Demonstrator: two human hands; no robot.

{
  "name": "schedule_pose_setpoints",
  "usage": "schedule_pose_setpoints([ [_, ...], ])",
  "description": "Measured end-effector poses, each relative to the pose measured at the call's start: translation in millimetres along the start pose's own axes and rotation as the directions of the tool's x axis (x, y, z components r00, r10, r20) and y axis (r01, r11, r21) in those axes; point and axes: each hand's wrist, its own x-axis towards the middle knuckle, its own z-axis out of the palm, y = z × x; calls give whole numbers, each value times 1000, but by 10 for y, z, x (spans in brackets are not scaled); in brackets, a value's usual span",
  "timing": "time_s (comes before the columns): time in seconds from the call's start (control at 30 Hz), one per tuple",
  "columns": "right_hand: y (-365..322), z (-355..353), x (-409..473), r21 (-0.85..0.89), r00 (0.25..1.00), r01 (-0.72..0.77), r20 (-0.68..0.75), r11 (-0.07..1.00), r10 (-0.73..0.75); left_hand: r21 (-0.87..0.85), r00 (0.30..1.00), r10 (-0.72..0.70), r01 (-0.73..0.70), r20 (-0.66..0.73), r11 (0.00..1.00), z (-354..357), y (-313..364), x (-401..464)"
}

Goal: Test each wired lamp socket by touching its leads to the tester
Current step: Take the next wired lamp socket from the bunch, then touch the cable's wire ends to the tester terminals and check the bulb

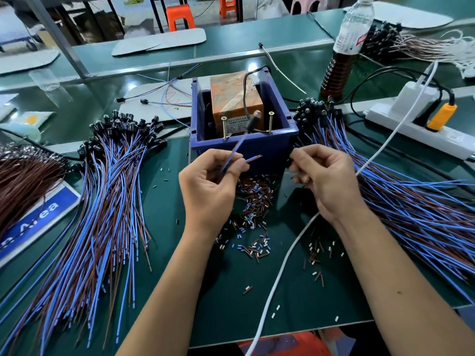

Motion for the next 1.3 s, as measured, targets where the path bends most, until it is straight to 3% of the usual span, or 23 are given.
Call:
schedule_pose_setpoints([
  [0.1, 37, 120, -74, -78, 991, 59, 121, 995, -50, -81, 999, -34, 32, -31, 996, 65, 26, -16],
  [0.3, 83, 364, -179, 127, 975, 33, 216, 991, -60, -109, 999, -36, 36, -4, 993, 180, 41, -76],
  [0.4, 71, 380, -164, 186, 986, 19, 157, 982, -49, -25, 999, 33, -32, 33, 999, 214, 43, -103],
  [0.57, 50, 368, -155, 162, 989, 26, 139, 986, -49, 270, 979, 202, -205, 39, 941, 202, 44, -91],
  [0.73, -3, 331, -123, 197, 993, 40, 101, 980, -61, 268, 950, 282, -239, -135, 933, 168, 92, -101],
  [0.83, -27, 309, -115, 210, 980, 106, 142, 972, -138, 154, 941, 191, -153, -278, 976, 159, 130, -101],
  [0.93, -1, 300, -118, 121, 967, 212, 118, 970, -226, 35, 919, 82, -75, -386, 997, 153, 155, -82],
  [1.1, 43, 269, -108, -151, 918, 375, -74, 915, -389, -86, 889, -72, 36, -453, 996, 119, 123, -37],
  [1.2, 47, 275, -85, -295, 856, 423, -180, 857, -485, -110, 889, -96, 51, -449, 993, 121, 134, -33],
  [1.3, 36, 312, -84, -422, 791, 474, -182, 773, -584, -117, 901, -88, 42, -424, 992, 126, 132, -35],
])
